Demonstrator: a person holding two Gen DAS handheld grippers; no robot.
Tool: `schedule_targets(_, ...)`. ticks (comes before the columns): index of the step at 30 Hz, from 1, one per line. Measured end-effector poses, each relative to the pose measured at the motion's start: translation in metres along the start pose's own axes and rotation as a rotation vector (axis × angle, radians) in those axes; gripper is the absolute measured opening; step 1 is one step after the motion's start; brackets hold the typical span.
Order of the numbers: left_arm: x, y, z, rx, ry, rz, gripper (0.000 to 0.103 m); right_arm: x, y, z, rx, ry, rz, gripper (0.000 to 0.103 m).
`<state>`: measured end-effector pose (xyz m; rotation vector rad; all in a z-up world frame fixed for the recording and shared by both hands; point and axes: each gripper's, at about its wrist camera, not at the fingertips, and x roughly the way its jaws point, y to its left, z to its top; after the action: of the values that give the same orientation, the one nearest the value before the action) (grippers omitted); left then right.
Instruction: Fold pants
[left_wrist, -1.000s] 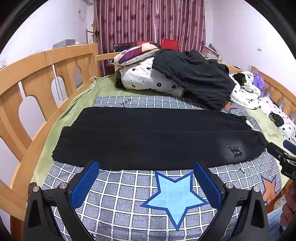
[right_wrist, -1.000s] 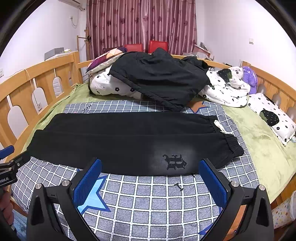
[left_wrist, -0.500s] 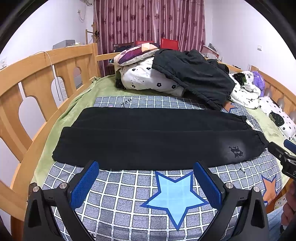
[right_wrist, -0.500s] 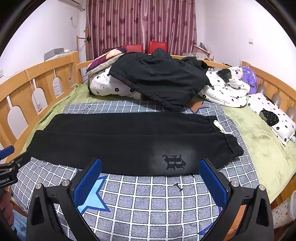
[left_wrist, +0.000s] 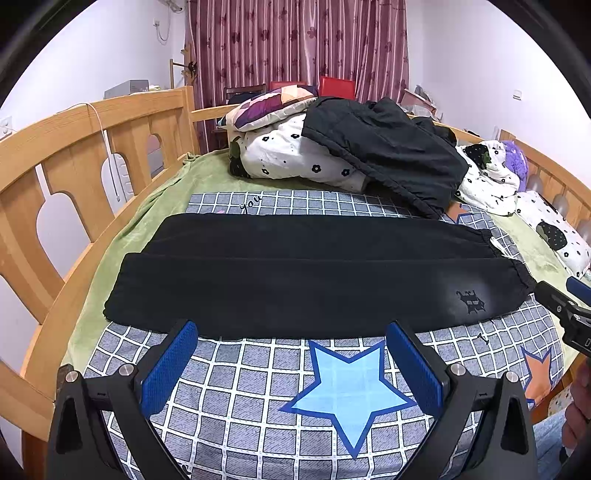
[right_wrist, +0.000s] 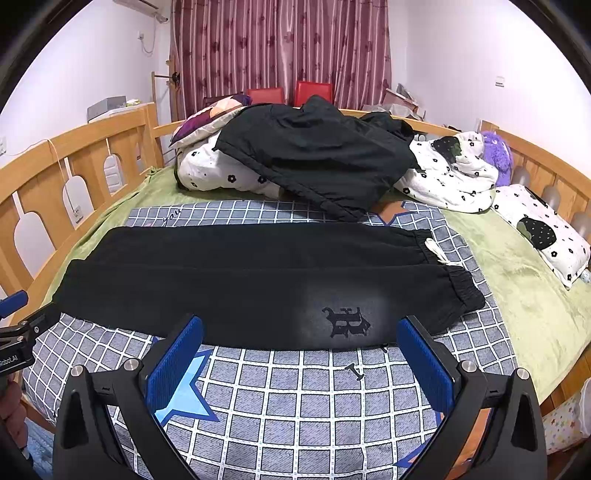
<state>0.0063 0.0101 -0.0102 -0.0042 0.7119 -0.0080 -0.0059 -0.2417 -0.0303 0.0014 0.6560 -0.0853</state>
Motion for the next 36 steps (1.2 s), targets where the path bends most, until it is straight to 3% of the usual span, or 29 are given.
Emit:
schedule_targets(25,0.0,-0.004,-0.001,0.004,0.003,-0.001,0.103,0.006,0.004,-0.003,-0.005,-0.004,0.006,0.103)
schedule_targets(36,0.026,0.002,-0.004,-0.006,0.042,0.017,0.103,0.018,0.001,-0.012,-0.039,-0.021,-0.018,0.103)
